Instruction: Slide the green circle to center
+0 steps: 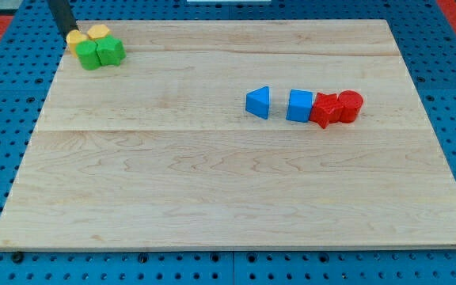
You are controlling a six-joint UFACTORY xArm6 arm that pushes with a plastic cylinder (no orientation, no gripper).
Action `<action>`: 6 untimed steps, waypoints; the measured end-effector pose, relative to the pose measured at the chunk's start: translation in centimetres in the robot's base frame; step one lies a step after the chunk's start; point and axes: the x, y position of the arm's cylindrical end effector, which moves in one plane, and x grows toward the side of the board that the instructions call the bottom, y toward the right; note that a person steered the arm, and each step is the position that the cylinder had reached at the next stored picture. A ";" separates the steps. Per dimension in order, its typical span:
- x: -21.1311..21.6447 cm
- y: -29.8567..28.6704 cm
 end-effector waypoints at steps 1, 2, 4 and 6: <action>2.2 0.0; 4.5 -2.7; 6.5 13.2; 11.4 11.4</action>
